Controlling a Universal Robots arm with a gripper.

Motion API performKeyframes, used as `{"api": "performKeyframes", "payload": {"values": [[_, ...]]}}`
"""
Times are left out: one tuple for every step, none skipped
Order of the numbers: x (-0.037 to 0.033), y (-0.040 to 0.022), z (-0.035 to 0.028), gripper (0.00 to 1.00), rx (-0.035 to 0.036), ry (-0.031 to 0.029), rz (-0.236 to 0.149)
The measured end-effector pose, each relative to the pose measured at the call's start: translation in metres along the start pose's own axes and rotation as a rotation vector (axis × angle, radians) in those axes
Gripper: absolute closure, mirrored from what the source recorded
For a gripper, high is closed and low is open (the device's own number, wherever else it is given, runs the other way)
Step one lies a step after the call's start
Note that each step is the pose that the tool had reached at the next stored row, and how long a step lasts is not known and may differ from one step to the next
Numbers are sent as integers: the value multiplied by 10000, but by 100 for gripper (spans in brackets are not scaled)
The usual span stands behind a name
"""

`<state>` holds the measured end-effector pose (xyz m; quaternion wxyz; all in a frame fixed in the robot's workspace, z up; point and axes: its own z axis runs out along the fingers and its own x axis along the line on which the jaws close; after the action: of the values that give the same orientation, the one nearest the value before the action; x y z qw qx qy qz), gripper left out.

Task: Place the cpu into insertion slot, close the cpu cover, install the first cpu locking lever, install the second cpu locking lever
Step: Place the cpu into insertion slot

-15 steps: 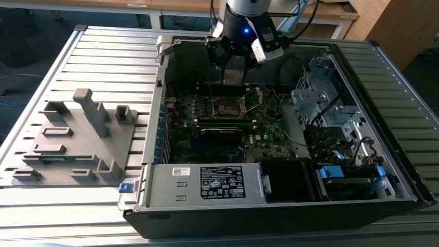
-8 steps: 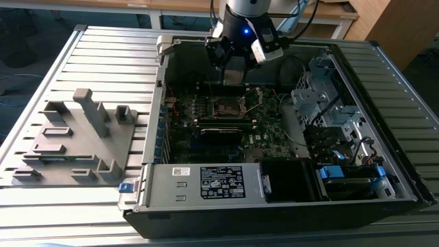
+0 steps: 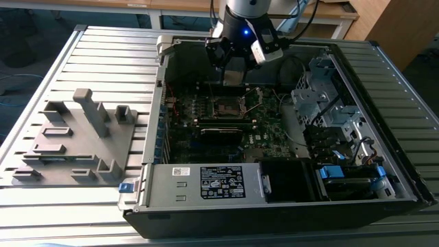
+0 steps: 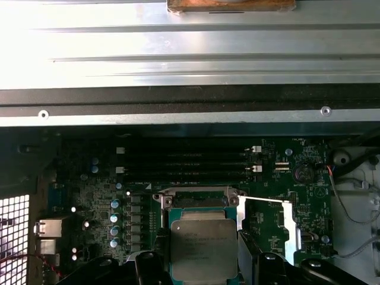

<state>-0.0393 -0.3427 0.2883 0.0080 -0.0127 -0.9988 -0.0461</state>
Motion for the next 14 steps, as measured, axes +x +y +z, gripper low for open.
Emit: {"api": "performKeyframes", "payload": {"values": [[0,0,2,46,0,0,0],[0,0,3,46,0,0,0],[0,0,3,46,1,1,0],[0,-1,6,46,-1,0,0],[0,-1,10,46,-3,-1,0],[0,-1,14,46,-2,-1,0],[0,-2,18,46,-1,0,0],[0,-2,23,46,-1,0,0],[-1,-3,27,46,-1,0,0],[-1,-3,30,46,0,0,0],[-1,-3,34,46,0,0,0],[-1,-4,36,46,1,0,0],[-1,-4,39,46,1,0,0],[-1,-4,43,46,-1,0,0]]}}
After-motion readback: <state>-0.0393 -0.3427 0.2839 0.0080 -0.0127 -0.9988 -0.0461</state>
